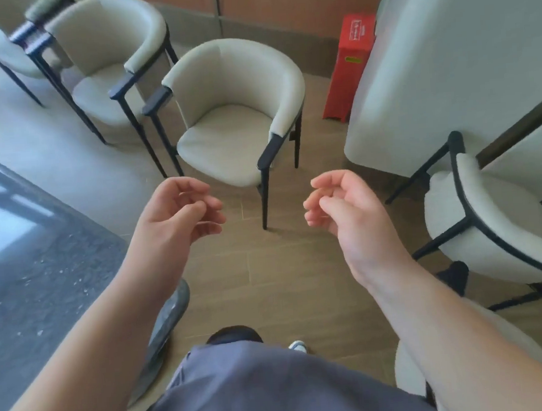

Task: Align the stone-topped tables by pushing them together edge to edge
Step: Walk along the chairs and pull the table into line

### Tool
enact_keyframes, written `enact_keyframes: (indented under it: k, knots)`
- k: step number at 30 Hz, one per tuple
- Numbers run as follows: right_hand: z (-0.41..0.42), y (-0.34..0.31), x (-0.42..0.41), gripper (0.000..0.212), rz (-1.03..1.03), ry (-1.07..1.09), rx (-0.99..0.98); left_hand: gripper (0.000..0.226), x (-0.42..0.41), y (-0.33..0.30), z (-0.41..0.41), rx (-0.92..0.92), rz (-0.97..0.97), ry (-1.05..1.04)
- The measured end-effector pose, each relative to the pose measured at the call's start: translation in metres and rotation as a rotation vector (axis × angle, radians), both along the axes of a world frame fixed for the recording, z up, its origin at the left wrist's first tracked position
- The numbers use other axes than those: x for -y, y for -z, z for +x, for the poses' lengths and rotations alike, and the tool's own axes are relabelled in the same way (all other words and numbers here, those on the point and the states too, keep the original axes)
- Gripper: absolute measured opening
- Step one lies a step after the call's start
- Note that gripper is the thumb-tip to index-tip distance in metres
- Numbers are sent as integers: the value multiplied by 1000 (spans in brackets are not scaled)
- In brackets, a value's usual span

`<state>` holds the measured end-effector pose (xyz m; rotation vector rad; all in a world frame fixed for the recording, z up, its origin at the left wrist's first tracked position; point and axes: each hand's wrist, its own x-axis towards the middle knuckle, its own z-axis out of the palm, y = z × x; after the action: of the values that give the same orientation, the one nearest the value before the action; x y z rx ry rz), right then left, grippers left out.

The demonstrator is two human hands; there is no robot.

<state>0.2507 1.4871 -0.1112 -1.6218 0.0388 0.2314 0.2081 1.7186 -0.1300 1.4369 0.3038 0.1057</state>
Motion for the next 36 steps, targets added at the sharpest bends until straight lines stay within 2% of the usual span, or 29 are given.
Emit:
enact_keyframes:
  k: [7,12,15,23,29,36]
  knots:
    - [96,18,-54,27,40,-230,-46,25,-44,12,50,-33,-13,-281]
    - [163,26,-110,27,10,-372,-49,21,-89,28,96,-3,24,-387]
    - [207,22,-148,26,-11,-432,-67,27,-115,38,125,-65,71,-454]
    - [294,17,-245,25,-5,-624,-30,21,-181,33,177,-56,29,-602]
    - [347,31,-338,26,-12,-826,-46,29,-239,36,192,-144,67,-793]
    - [405,34,-458,24,37,-1105,-103,27,-302,27,234,-153,70,-1047]
